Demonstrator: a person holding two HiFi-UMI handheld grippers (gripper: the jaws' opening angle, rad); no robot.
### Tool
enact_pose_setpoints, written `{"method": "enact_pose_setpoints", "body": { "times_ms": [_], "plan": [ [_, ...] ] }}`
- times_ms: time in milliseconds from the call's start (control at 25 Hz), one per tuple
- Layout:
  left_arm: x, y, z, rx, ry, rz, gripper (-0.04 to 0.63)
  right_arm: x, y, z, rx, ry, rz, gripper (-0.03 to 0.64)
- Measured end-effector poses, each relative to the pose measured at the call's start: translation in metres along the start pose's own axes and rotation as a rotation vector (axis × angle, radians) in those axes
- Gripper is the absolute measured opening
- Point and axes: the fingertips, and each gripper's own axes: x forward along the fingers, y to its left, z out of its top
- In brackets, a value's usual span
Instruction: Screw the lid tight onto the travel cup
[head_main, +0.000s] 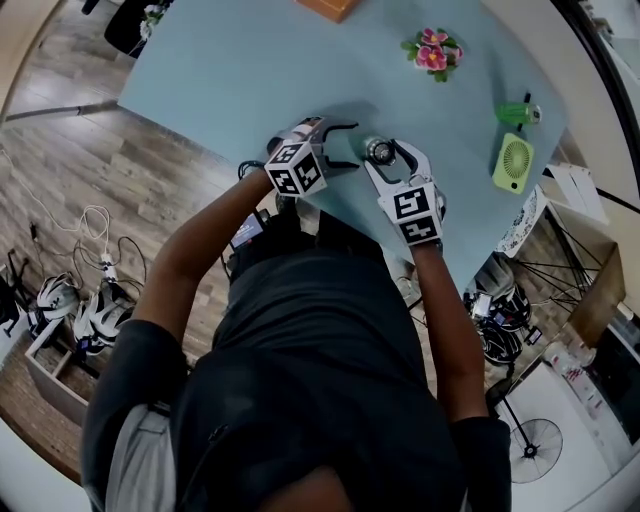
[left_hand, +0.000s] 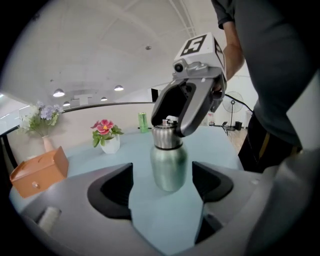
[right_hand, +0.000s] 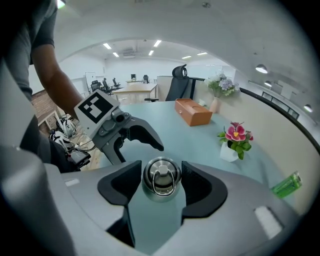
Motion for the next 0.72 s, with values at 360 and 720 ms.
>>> {"method": "enact_pose_setpoints", "body": {
  "times_ms": [360, 720],
  "plan": [
    [-0.093, 0.05, 0.039, -0.056, -0.101, 0.212, 0.419, -0.044, -0.008, 0.051, 0.061, -0.162, -0.054, 0.232],
    [-0.207, 0.076, 0.096, -0.067, -0.259, 0.435, 0.408, -0.148, -0.024, 0.129, 0.265, -0.533, -0.094, 0.23]
  ]
}}
